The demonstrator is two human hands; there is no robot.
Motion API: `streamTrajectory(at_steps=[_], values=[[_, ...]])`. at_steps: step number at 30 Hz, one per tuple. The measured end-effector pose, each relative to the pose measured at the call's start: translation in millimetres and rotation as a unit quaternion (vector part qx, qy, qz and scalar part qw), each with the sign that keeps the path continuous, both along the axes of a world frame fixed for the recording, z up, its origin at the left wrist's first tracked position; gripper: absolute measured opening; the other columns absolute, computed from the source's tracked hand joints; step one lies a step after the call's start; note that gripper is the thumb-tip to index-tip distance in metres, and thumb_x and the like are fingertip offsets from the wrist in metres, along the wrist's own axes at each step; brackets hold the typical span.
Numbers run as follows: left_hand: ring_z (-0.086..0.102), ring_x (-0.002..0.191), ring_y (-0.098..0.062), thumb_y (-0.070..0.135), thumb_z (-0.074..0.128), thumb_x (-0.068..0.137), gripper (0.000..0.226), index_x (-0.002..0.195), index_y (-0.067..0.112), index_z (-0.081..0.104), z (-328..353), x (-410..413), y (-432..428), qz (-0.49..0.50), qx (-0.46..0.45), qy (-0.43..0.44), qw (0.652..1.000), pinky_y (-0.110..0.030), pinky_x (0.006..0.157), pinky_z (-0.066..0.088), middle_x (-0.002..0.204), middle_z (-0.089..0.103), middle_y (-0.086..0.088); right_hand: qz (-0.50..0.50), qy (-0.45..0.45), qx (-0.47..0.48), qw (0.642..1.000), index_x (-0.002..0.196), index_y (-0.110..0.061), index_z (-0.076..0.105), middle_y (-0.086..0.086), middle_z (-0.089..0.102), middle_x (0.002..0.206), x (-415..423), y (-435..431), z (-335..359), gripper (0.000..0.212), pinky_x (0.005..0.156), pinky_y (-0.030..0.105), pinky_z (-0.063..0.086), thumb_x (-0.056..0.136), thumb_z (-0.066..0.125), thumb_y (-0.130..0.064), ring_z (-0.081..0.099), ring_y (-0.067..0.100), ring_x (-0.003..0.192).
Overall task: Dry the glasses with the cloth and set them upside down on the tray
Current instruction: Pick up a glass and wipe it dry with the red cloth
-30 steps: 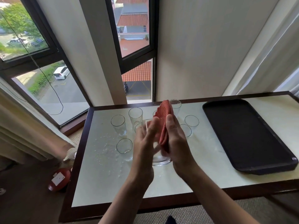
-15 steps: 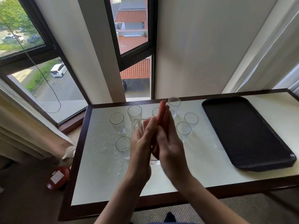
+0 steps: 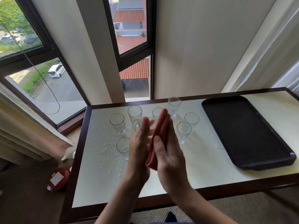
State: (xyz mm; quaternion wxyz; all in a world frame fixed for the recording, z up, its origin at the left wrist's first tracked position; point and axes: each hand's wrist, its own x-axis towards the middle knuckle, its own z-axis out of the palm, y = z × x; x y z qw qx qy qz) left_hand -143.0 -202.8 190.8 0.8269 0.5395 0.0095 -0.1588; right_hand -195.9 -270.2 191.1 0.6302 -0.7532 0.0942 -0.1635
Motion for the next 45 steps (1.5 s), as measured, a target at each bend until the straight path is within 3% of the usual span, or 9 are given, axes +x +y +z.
streamTrajectory(at_steps=[4,9,14,19,25,29,34,39,45], values=[[0.077,0.093,-0.018,0.062,0.049,0.083,0.061,0.120,0.016,0.063,-3,-1,3,0.028,0.011,0.017,0.999,-0.024,0.070,0.059,0.100,0.079,-0.007,0.017,0.000,0.022,1.000,0.147,-0.054,0.022,-0.017,0.041,0.153,6,-4,-2,0.056,0.113,0.032,0.041,0.094,0.040,-0.048,0.043,0.000,0.137],[0.065,0.103,-0.024,0.047,0.073,0.084,0.049,0.112,0.008,0.069,3,-4,-5,0.004,0.008,-0.018,1.000,-0.039,0.091,0.051,0.107,0.069,-0.014,-0.007,0.031,0.051,0.998,0.145,-0.045,0.038,-0.009,0.060,0.137,28,-15,4,0.055,0.104,0.044,0.050,0.091,0.036,-0.055,0.061,0.010,0.121],[0.063,0.112,-0.034,0.058,0.078,0.078,0.087,0.131,-0.006,0.052,6,8,4,0.025,-0.040,0.018,0.999,-0.040,0.095,0.051,0.126,0.059,-0.031,0.006,-0.032,-0.063,0.997,0.154,-0.040,0.018,-0.026,0.027,0.157,-1,7,2,0.062,0.119,0.031,0.030,0.095,0.038,-0.047,0.026,-0.006,0.144],[0.073,0.106,-0.025,0.060,0.064,0.087,0.059,0.122,0.012,0.063,8,-1,2,0.012,0.026,0.037,0.999,-0.036,0.088,0.058,0.119,0.072,-0.017,-0.015,0.029,0.090,0.995,0.145,-0.045,0.038,-0.015,0.061,0.132,28,-9,2,0.057,0.102,0.043,0.051,0.089,0.039,-0.055,0.061,0.006,0.118],[0.067,0.114,-0.023,0.039,0.073,0.083,0.050,0.121,0.006,0.071,7,4,11,-0.064,-0.057,0.022,0.996,-0.029,0.095,0.055,0.121,0.070,-0.019,0.006,-0.026,0.028,0.999,0.153,-0.036,0.028,-0.015,0.046,0.150,7,8,-2,0.065,0.112,0.037,0.040,0.092,0.046,-0.048,0.044,0.002,0.137],[0.068,0.098,-0.033,0.040,0.083,0.068,0.057,0.108,0.000,0.074,3,11,14,-0.023,0.028,0.021,0.999,-0.042,0.092,0.052,0.109,0.073,-0.026,0.011,0.037,0.254,0.966,0.140,-0.023,0.051,-0.001,0.070,0.122,12,-4,-1,0.044,0.090,0.029,0.054,0.098,0.047,-0.037,0.066,0.013,0.112],[0.076,0.091,-0.022,0.029,0.094,0.058,0.061,0.111,0.010,0.070,4,15,19,-0.013,0.094,-0.011,0.995,-0.025,0.073,0.060,0.105,0.076,-0.013,-0.045,0.135,0.531,0.835,0.109,-0.008,0.068,0.018,0.075,0.100,25,-27,9,0.035,0.078,0.044,0.056,0.097,0.049,-0.035,0.071,0.034,0.090],[0.075,0.089,-0.015,0.029,0.092,0.044,0.068,0.107,0.019,0.067,2,9,9,0.010,0.107,-0.088,0.990,-0.023,0.074,0.058,0.096,0.077,-0.002,-0.041,0.124,0.561,0.817,0.110,-0.004,0.069,0.022,0.072,0.103,28,-35,7,0.035,0.083,0.042,0.054,0.086,0.056,-0.025,0.068,0.037,0.091],[0.074,0.097,-0.014,0.046,0.087,0.048,0.069,0.110,0.030,0.065,-5,2,6,0.056,0.157,-0.160,0.973,-0.024,0.077,0.059,0.105,0.074,0.007,-0.043,0.174,0.547,0.818,0.125,-0.001,0.063,0.029,0.062,0.127,21,-31,-2,0.042,0.112,0.054,0.033,0.092,0.049,-0.025,0.053,0.047,0.126]])
